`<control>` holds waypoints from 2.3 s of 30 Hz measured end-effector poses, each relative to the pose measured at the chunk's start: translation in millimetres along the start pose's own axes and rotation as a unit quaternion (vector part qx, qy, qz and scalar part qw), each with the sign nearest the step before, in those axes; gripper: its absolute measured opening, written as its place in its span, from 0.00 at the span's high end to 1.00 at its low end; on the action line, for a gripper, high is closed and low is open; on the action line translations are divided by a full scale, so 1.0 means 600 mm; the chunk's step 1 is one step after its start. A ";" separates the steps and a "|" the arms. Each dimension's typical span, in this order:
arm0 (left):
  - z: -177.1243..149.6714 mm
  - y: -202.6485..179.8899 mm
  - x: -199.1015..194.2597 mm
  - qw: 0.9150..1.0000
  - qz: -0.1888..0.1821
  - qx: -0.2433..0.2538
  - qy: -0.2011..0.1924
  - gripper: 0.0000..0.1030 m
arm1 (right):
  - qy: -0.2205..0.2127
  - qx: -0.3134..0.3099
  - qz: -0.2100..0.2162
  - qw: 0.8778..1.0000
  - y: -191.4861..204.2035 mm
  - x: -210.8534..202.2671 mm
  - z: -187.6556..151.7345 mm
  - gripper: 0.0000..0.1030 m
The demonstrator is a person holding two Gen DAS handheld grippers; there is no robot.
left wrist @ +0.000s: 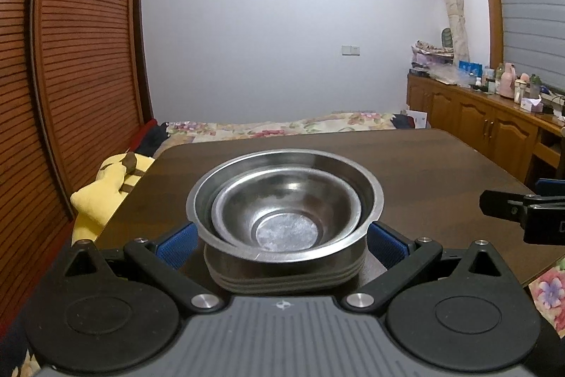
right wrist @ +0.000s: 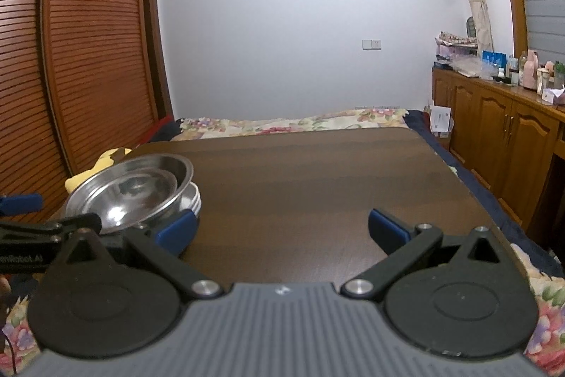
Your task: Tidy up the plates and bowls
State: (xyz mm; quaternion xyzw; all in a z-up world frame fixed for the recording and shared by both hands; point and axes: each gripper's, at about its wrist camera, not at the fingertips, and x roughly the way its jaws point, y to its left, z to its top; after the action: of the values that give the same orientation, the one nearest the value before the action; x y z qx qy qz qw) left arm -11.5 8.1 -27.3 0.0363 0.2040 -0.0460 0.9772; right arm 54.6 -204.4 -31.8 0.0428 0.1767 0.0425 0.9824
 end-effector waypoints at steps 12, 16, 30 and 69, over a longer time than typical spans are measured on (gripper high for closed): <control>-0.006 0.003 0.002 1.000 0.002 -0.002 0.005 0.00 | 0.009 -0.002 -0.006 1.000 -0.003 0.004 -0.008 0.00; -0.006 0.003 0.002 1.000 0.002 -0.003 0.005 0.00 | 0.009 -0.002 -0.007 1.000 -0.001 0.004 -0.006 0.00; -0.006 0.004 0.004 1.000 0.003 -0.004 0.006 0.00 | 0.007 0.000 -0.008 1.000 -0.003 0.006 -0.006 0.00; -0.004 0.003 -0.001 1.000 0.002 -0.007 0.005 0.00 | 0.004 0.004 -0.009 1.000 -0.004 0.004 -0.005 0.00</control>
State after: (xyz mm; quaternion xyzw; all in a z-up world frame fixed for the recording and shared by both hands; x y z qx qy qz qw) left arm -13.0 10.4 -29.2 0.0300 0.2092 -0.0424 0.9765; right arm 56.2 -206.4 -35.5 0.0452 0.1810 0.0331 0.9819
